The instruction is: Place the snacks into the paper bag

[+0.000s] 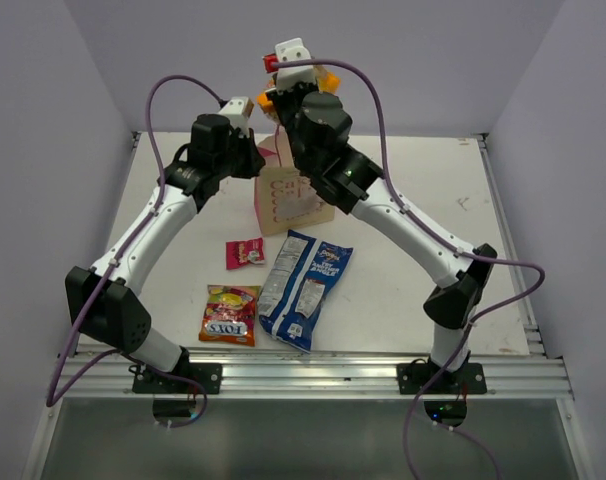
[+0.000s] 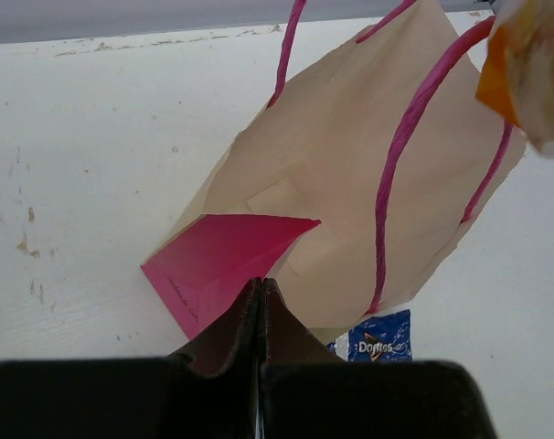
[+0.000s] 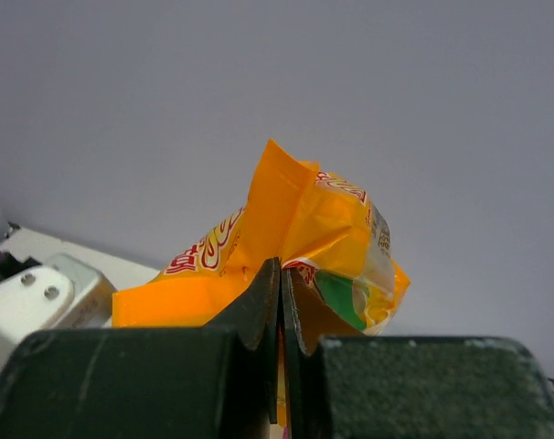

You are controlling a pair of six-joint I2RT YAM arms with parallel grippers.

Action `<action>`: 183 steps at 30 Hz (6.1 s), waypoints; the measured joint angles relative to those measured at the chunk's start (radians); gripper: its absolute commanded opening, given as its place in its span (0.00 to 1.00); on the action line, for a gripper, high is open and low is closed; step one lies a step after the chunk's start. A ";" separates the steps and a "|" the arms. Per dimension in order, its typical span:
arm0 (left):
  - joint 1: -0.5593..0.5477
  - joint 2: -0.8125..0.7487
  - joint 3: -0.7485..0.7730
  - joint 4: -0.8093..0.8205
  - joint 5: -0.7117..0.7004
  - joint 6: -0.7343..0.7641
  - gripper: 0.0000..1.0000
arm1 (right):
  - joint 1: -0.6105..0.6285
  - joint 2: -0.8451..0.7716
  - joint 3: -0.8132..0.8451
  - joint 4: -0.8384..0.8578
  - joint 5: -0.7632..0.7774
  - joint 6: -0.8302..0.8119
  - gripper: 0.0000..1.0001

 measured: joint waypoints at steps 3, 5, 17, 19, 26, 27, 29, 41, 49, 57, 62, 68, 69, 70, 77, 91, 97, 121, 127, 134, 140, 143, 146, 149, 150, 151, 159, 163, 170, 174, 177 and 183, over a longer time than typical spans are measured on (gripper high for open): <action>0.000 0.000 0.000 0.000 0.007 0.001 0.00 | 0.000 0.032 0.075 0.039 0.000 -0.016 0.00; 0.000 0.000 0.000 -0.002 0.011 0.003 0.00 | 0.000 0.057 0.128 0.063 0.001 -0.021 0.00; 0.000 0.000 0.000 -0.008 0.026 0.013 0.00 | 0.000 0.156 0.271 0.110 0.005 0.034 0.00; 0.000 0.000 0.000 -0.009 0.026 0.018 0.00 | 0.000 0.143 0.210 0.115 0.006 0.062 0.00; 0.002 0.002 0.000 -0.026 0.027 0.021 0.00 | 0.000 0.111 0.018 0.106 0.035 0.117 0.00; 0.003 0.002 0.000 -0.027 0.028 0.022 0.00 | 0.001 0.104 -0.001 0.105 0.039 0.121 0.00; 0.003 0.002 0.000 -0.027 0.030 0.024 0.00 | 0.003 0.075 -0.056 0.111 0.048 0.128 0.00; 0.003 0.002 0.000 -0.026 0.034 0.027 0.00 | 0.007 -0.080 -0.320 0.118 0.110 0.179 0.00; 0.003 0.002 0.000 -0.027 0.015 0.030 0.00 | 0.009 -0.062 -0.336 0.101 0.096 0.234 0.00; 0.004 0.002 0.000 -0.037 -0.045 0.034 0.00 | 0.009 -0.040 -0.322 0.084 0.055 0.262 0.65; 0.004 -0.004 -0.008 -0.038 -0.075 0.032 0.00 | 0.009 -0.045 -0.267 0.075 0.047 0.232 0.67; 0.004 -0.035 -0.038 -0.039 -0.123 0.025 0.00 | 0.013 -0.197 -0.322 -0.045 0.018 0.243 0.78; 0.004 -0.039 -0.042 -0.039 -0.130 0.025 0.00 | 0.013 -0.263 -0.380 -0.080 0.013 0.266 0.78; 0.004 -0.044 -0.047 -0.039 -0.138 0.024 0.00 | 0.013 -0.336 -0.457 -0.092 -0.003 0.295 0.78; 0.004 -0.047 -0.050 -0.042 -0.166 0.017 0.00 | 0.013 -0.645 -0.953 -0.198 -0.101 0.616 0.80; 0.004 -0.049 -0.050 -0.050 -0.166 0.017 0.00 | 0.005 -0.358 -1.217 -0.122 -0.376 1.000 0.91; 0.004 -0.055 -0.050 -0.060 -0.166 0.018 0.00 | -0.028 -0.337 -1.247 -0.140 -0.405 1.063 0.99; 0.011 -0.055 -0.050 -0.064 -0.158 0.017 0.00 | -0.026 -0.232 -1.120 -0.308 -0.475 0.982 0.00; 0.011 -0.055 -0.050 -0.064 -0.131 0.017 0.00 | -0.026 -0.445 -0.884 -0.628 -0.252 0.838 0.00; 0.013 -0.058 -0.050 -0.062 -0.062 0.018 0.00 | -0.048 -0.527 -0.527 -0.465 0.064 0.486 0.00; 0.013 -0.068 -0.056 -0.064 -0.018 0.018 0.00 | -0.100 -0.408 -0.479 -0.021 0.159 0.121 0.00; 0.014 -0.077 -0.065 -0.064 0.001 0.018 0.00 | -0.126 -0.240 -0.357 0.148 0.164 -0.021 0.00; 0.015 -0.080 -0.068 -0.064 0.019 0.018 0.00 | -0.142 -0.072 -0.213 0.262 0.155 -0.128 0.00; 0.015 -0.090 -0.080 -0.064 0.029 0.017 0.00 | -0.148 0.077 -0.037 0.307 0.127 -0.191 0.00; 0.015 -0.092 -0.081 -0.064 0.031 0.017 0.00 | -0.150 0.109 0.007 0.310 0.121 -0.203 0.00; 0.015 -0.094 -0.082 -0.064 0.034 0.018 0.00 | -0.150 0.138 0.047 0.313 0.108 -0.211 0.00; 0.015 -0.095 -0.082 -0.064 0.037 0.018 0.00 | -0.150 0.178 0.117 0.343 0.079 -0.181 0.00; 0.015 -0.095 -0.082 -0.064 0.037 0.017 0.00 | -0.146 0.169 0.032 0.360 0.079 -0.141 0.00; 0.015 -0.095 -0.082 -0.064 0.041 0.018 0.00 | -0.123 0.180 -0.048 0.367 0.072 -0.103 0.00; 0.015 -0.096 -0.083 -0.064 0.043 0.018 0.00 | -0.115 0.233 0.048 0.364 0.067 -0.092 0.00; 0.015 -0.097 -0.087 -0.064 0.044 0.017 0.00 | -0.111 0.311 0.181 0.345 0.051 -0.091 0.00; 0.015 -0.101 -0.090 -0.064 0.044 0.018 0.00 | -0.110 0.361 0.251 0.317 0.026 -0.069 0.00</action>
